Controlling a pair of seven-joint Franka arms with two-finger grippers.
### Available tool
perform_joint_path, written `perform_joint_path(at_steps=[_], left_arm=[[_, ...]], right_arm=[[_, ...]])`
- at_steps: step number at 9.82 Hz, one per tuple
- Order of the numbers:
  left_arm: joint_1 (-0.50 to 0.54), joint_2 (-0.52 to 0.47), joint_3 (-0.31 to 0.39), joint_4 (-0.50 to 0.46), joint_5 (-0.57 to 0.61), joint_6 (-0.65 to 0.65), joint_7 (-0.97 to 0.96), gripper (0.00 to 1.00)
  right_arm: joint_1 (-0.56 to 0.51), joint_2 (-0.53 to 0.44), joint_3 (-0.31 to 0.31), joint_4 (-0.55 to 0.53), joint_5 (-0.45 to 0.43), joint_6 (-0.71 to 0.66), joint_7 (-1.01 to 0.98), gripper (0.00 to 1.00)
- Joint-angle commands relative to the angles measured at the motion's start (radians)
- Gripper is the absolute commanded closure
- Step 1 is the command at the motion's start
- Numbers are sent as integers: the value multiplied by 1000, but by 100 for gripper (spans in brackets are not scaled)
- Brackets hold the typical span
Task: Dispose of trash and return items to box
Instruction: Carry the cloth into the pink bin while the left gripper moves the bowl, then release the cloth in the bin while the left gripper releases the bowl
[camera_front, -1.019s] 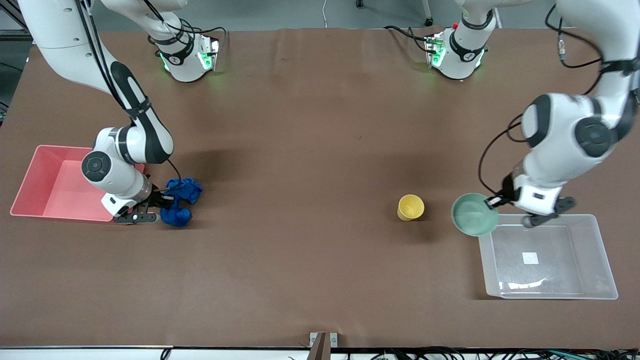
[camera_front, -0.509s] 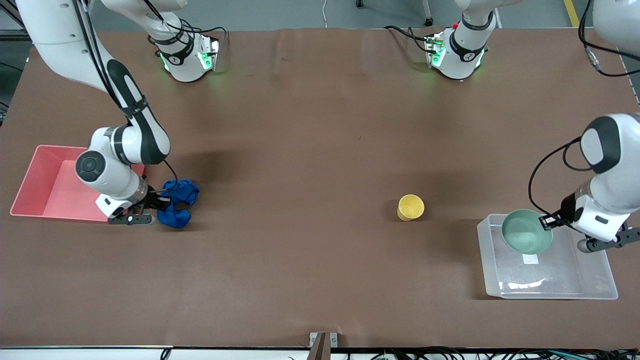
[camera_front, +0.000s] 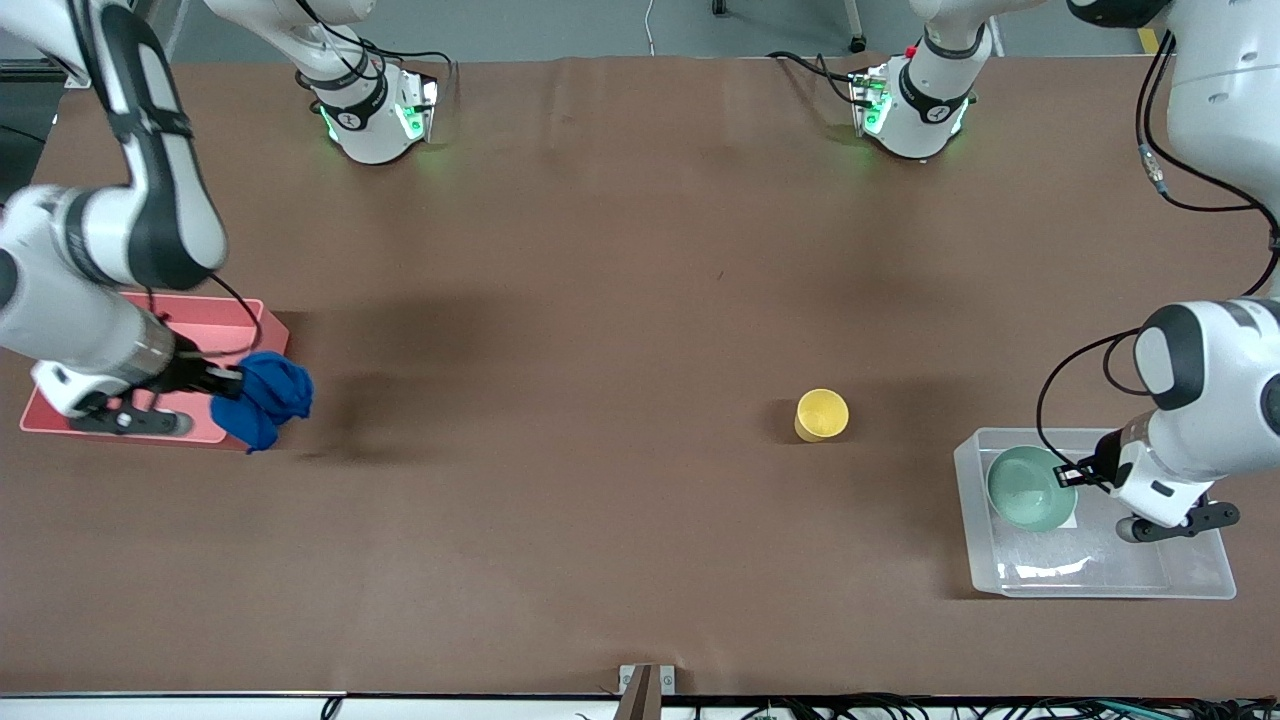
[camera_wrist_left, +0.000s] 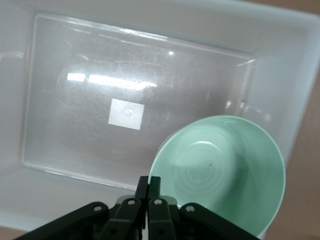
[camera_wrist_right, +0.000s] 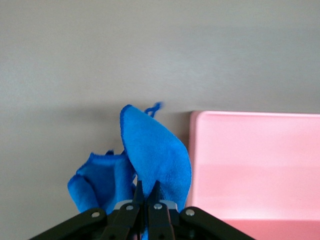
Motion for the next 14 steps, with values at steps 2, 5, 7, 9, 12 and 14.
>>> perform_joint_path(at_steps=[2,5,7,9,12,14], left_arm=[[37,63,-8,3,18,-4,15,100],[41,74,-8,-9,18,1,16,85],[46,59,-8,-3,18,-7,19,2],[34,-31,-20,3,15,-84,-2,0],[-14,-113,-121,-7,0,-215,-205,0],[-13,-125,-226,-65,3,-211,-359,14]], right_arm=[[-140,-65,12,-35,-6,-78,-162,99],[-230,-29,11,-43,-1,-39,-256,99],[-279,28,11,-71,-1,58,-308,99],[-319,97,11,-71,-1,131,-357,98],[-335,156,9,-68,-7,185,-363,75],[-333,159,9,-62,-9,187,-362,47]])
